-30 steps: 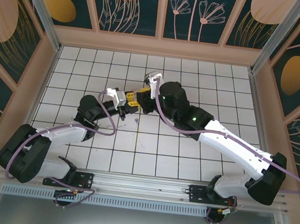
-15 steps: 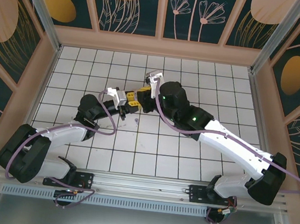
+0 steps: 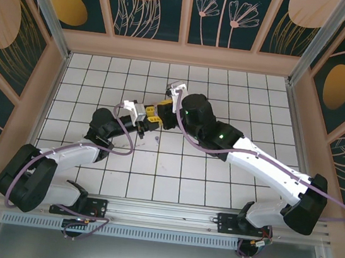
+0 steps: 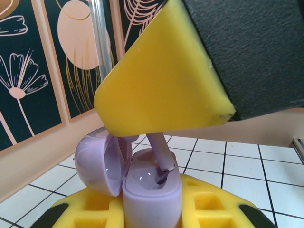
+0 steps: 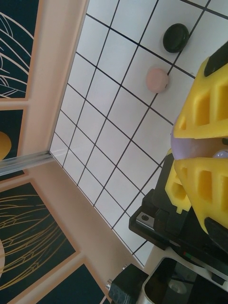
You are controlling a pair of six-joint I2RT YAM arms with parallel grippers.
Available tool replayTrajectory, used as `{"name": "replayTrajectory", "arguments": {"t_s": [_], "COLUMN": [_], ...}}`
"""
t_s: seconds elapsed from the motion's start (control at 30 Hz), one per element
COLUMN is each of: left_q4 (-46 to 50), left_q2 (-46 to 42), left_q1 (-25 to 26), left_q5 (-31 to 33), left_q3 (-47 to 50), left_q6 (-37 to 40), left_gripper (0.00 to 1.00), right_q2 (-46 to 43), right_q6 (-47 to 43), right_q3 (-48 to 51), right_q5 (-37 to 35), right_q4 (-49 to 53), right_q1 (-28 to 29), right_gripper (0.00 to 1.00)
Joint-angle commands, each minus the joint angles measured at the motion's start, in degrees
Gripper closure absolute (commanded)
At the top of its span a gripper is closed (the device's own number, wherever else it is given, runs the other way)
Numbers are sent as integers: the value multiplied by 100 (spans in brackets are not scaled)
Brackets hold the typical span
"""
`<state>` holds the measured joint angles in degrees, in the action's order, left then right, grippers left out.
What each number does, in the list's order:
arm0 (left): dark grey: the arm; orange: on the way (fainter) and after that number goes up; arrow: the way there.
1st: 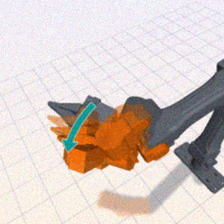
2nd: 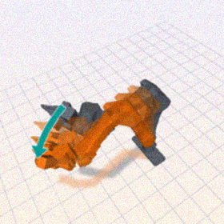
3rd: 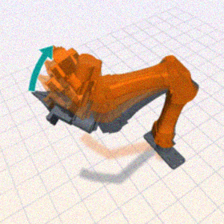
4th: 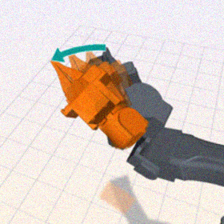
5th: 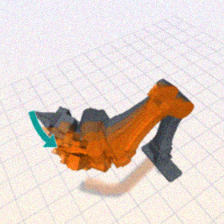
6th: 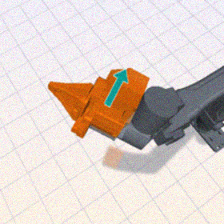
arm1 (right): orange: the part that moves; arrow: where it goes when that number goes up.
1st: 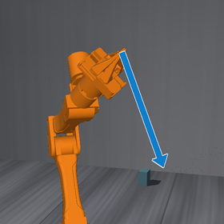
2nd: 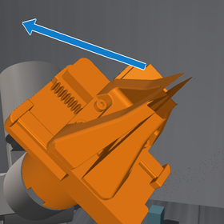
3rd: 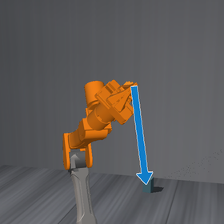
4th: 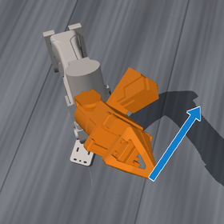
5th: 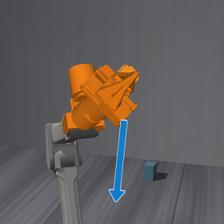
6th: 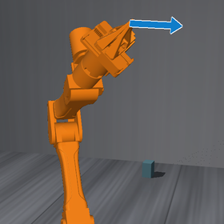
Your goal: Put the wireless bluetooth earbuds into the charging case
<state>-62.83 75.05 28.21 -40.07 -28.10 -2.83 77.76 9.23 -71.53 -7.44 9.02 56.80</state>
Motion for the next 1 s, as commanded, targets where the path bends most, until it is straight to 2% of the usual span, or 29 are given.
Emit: {"name": "replayTrajectory", "arguments": {"t_s": [0.0,0.37,0.63,0.97], "left_q4": [-200,-182,-159,-108], "left_q2": [-164,-148,-159,-179], "left_q1": [45,47,45,45], "left_q5": [-117,-45,26,52], "left_q3": [-241,-315,-319,-310], "left_q6": [-62,-38,-24,-44], "left_gripper": [100,100,100,100], "right_q2": [64,105,-24,285], "right_q6": [-133,-517,-610,-588], "right_q3": [171,279,464,137], "right_q5": [-33,-198,104,46], "right_q4": [-33,153,222,430], "right_q1": [100,408,460,457], "right_gripper": [87,87,87,85]}}
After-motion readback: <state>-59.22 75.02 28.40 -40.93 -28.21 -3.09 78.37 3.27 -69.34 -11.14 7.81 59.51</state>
